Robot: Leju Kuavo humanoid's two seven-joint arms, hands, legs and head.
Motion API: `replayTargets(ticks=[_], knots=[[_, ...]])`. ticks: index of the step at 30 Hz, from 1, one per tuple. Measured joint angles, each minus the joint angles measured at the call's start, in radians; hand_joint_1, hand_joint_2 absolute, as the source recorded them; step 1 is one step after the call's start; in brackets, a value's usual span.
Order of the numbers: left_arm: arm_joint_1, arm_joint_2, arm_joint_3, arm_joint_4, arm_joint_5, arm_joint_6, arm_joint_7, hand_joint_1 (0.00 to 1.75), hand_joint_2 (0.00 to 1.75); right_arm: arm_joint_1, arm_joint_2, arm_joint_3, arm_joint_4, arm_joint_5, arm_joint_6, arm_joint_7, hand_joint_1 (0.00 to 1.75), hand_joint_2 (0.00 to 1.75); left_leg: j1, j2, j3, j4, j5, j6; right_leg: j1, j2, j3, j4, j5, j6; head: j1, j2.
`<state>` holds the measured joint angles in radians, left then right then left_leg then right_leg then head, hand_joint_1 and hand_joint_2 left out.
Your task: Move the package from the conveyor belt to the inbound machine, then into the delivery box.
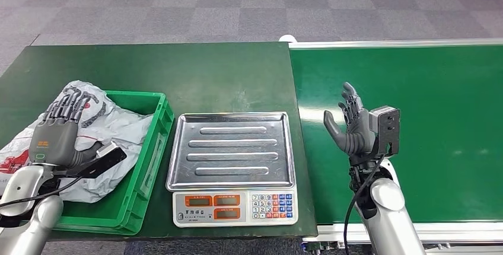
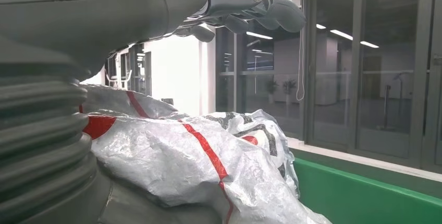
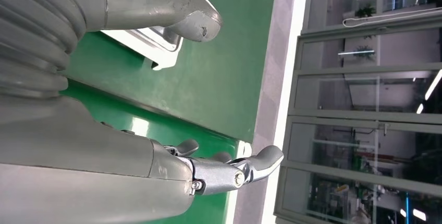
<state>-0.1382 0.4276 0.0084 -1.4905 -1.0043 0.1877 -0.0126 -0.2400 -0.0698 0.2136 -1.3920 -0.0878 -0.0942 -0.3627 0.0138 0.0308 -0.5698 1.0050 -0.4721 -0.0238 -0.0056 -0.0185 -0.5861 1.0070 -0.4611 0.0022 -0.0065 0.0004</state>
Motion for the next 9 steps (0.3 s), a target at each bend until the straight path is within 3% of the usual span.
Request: replayTargets(ticks=[9], knots=[[-0.071,-0.009,-0.051,0.006,0.104,0.057,-0.038,0.0,1.75,-0.04,-0.001,0.009,0.022,0.017,0.008,0.038,0.0,1.75,0.0,-0.001,0.0,0.0,0.001,0.0,0.0,-0.001,0.0,0.0,0.001,0.0,0.0,0.0]])
